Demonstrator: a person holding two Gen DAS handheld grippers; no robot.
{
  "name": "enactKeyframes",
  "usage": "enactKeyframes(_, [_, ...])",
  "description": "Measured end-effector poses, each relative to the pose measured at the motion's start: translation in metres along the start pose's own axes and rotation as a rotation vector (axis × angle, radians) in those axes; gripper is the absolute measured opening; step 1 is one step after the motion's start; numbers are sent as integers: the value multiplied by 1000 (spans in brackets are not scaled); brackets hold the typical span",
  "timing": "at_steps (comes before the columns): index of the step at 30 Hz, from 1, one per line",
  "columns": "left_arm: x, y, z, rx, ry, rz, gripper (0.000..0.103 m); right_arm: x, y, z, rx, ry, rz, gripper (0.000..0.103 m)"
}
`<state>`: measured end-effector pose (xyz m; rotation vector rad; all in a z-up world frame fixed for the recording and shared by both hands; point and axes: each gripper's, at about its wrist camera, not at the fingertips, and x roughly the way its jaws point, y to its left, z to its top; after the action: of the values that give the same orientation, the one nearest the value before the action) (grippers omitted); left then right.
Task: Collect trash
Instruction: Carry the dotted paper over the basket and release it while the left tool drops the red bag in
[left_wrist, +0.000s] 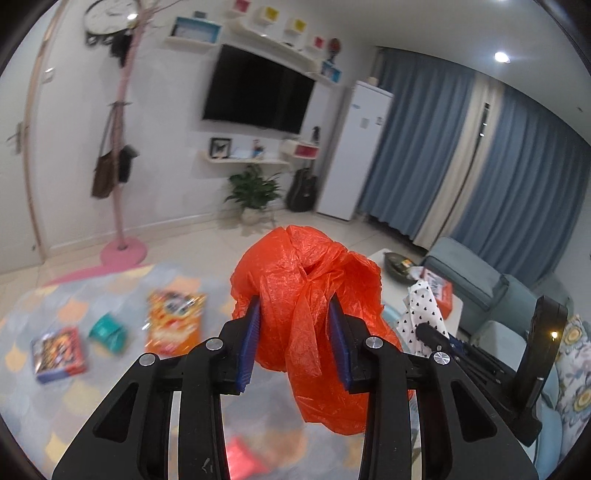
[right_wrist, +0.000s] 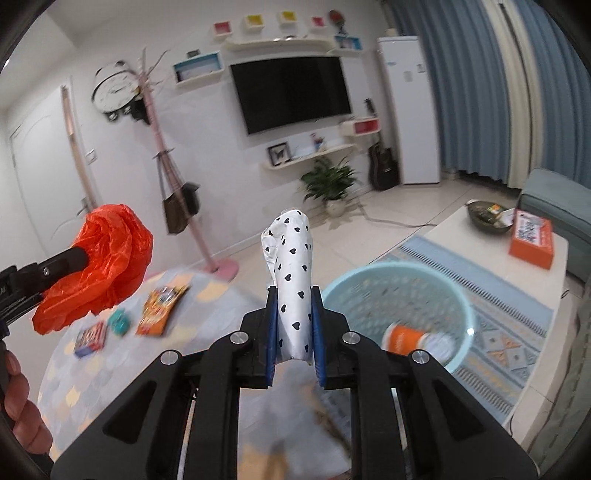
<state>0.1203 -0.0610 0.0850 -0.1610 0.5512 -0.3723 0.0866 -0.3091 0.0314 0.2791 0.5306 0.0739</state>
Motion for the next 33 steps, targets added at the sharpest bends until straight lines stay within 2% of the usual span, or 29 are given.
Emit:
enactKeyframes(3, [15,-19,12,9,3,-46,33,3,-24,19,32,-12,-37,14])
enactKeyframes(6, [36,-41,20,39,13,-61,33,11,-48,32,75,-5,-63,14])
enactKeyframes(13, [96,-78,23,58,82,-92,33,54,-94,42,166,88,-101,14])
enactKeyframes(22, [169,-90,11,36,187,-87,33,115,-129,16,257,276,-164,14])
enactKeyframes(24, [185,-89,3,34,224,-79,34,125,-139,6,293,313,-159,14])
enactKeyframes(26, [202,-84,-4,-2,294,-118,36,133,-148,-2,320,351,-167,15])
enactKeyframes(28, [215,-77,-9,-40,346,-157,38,139,-154,-7,329,375,-175,20])
enactKeyframes(30, [225,-73,-17,-38,362,-144,39,141,-159,-11,341,386,-175,30])
enactKeyframes(31, [228,-72,-18,-38,365,-144,46,141,-159,-12,343,387,-176,34])
enactKeyframes(33, [232,-70,-23,-52,376,-155,57,139,-160,-13,340,377,-194,54])
